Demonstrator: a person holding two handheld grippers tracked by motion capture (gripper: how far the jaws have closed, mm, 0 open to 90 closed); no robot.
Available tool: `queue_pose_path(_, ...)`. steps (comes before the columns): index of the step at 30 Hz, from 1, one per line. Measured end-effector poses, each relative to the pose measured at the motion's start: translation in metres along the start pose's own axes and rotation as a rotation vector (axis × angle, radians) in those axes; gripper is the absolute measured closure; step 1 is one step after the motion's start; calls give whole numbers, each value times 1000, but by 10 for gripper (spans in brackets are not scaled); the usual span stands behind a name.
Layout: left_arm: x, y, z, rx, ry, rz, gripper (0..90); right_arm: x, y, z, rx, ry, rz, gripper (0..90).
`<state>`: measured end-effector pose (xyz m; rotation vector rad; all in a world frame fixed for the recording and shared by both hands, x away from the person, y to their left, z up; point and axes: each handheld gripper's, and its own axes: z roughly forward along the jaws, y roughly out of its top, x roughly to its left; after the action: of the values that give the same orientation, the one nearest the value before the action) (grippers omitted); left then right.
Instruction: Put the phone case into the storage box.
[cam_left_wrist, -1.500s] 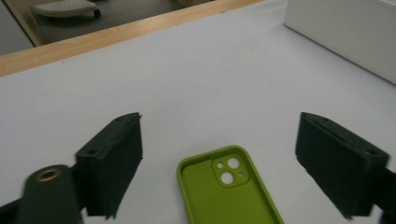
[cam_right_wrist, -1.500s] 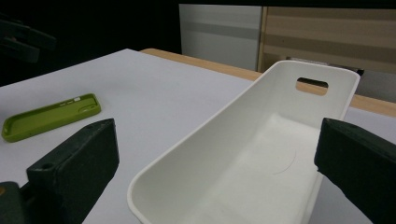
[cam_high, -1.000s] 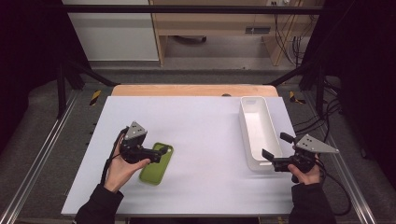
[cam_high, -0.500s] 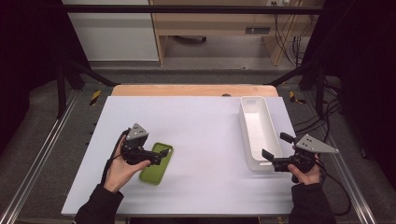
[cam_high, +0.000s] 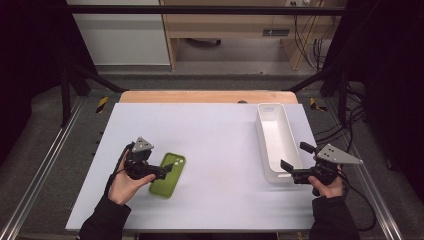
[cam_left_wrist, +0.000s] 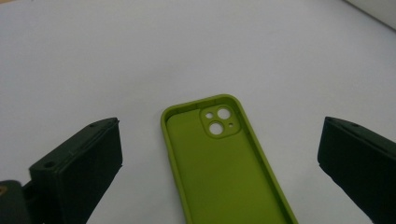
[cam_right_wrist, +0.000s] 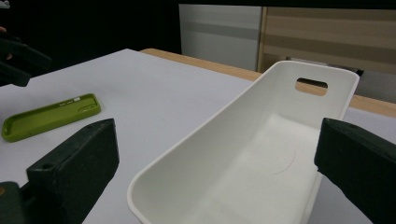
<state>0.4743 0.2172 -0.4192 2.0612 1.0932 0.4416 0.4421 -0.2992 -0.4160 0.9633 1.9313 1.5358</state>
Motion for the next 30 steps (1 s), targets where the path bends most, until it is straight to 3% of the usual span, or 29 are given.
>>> queue_pose_path(13,10,-9,14,85,44,-25,49,0,0,0,0,0,-1,5)
queue_pose_path(24,17,-17,25,161,83,-25,179,0,0,0,1,0,-2,5)
queue_pose_path(30,18,-20,23,189,79,-39,281,0,0,0,5,2,-3,5)
